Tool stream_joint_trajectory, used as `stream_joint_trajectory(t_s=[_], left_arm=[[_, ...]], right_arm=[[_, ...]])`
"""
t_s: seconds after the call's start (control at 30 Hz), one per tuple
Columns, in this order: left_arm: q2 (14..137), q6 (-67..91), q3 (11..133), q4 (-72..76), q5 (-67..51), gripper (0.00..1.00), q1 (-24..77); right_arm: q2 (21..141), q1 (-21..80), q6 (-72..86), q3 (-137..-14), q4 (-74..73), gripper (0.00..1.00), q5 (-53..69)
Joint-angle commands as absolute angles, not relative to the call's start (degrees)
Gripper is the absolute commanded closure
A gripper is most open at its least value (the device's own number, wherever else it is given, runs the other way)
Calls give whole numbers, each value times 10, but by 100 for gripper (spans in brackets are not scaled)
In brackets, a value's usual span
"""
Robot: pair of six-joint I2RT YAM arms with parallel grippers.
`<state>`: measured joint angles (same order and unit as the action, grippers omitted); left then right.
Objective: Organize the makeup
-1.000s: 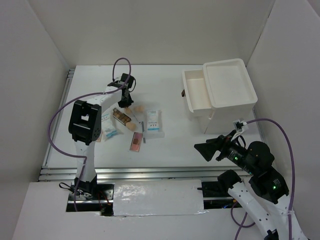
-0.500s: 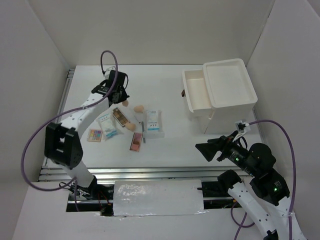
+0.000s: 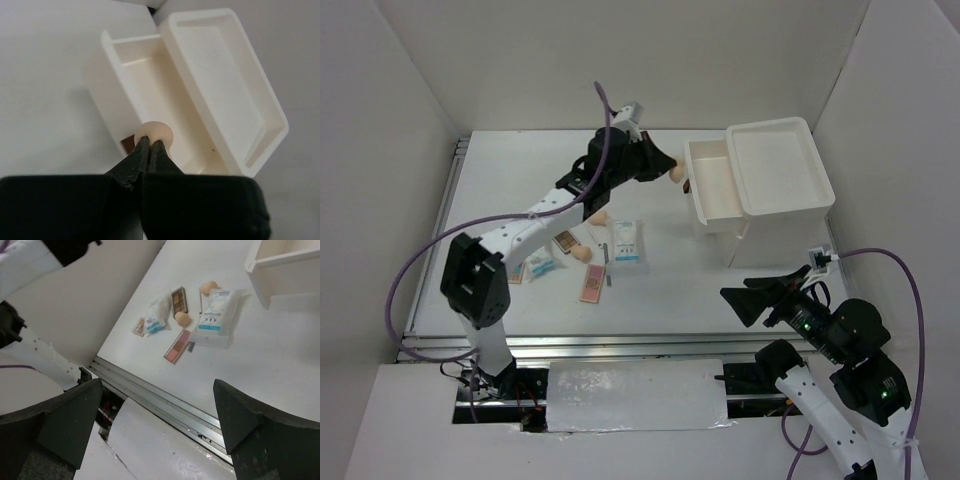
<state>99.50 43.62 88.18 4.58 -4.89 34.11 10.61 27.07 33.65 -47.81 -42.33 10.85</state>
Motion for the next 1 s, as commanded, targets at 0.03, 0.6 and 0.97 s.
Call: stream_joint_trajectory(t_s=[0.03,0.6,0.97], left_arm=[[1087,475,986,169,-135,100,370],[1101,453,1054,103,-68,10,402],[950,442,967,-329,310,1,347]], right_arm=[[91,269,342,-504,-444,0,97],[90,268,330,-517,-459,0,97],[98,269,323,-511,-454,0,98]])
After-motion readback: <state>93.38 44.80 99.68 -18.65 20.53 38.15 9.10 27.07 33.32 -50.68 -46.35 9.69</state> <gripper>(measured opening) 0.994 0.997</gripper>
